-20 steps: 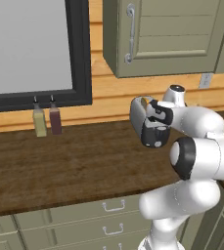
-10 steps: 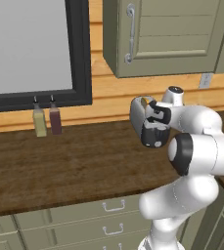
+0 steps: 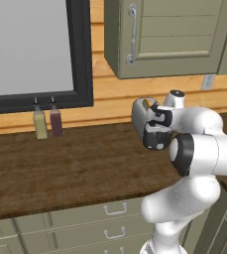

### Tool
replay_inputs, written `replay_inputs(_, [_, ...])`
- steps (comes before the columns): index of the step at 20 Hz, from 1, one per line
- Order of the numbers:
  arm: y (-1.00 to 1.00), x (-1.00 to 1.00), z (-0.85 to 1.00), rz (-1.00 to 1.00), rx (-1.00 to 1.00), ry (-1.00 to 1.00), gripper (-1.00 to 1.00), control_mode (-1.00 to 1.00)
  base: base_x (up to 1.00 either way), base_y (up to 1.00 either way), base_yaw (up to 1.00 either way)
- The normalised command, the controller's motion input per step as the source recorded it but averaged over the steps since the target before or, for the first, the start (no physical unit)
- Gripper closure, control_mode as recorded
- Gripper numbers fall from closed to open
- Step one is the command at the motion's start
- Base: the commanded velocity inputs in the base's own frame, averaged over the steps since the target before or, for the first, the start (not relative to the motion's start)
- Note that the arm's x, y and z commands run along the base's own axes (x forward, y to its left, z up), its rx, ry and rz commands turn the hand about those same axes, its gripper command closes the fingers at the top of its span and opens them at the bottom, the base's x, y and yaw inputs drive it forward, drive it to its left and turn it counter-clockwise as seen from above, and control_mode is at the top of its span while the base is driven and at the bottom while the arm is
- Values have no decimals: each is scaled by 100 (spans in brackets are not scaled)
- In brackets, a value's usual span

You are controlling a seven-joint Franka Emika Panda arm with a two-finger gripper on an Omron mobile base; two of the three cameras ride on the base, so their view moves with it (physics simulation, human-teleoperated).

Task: Start the toaster. Once the lever pops up, take the bread to the plate on the dining counter.

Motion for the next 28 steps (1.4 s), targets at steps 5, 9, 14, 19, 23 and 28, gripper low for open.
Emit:
replay_inputs(5, [0, 0, -10, 0, 0, 0, -100, -100, 0, 0, 0])
replay_inputs(9, [0, 0, -4, 0, 0, 0, -100, -100, 0, 0, 0])
replay_inputs(14, [0, 0, 6, 0, 0, 0, -100, -100, 0, 0, 0])
replay_inputs(19, [0, 0, 30, 0, 0, 0, -100, -100, 0, 0, 0])
replay_inputs(23, [0, 0, 24, 0, 0, 0, -100, -100, 0, 0, 0])
replay_inputs(28, [3, 0, 8, 0, 0, 0, -100, -100, 0, 0, 0])
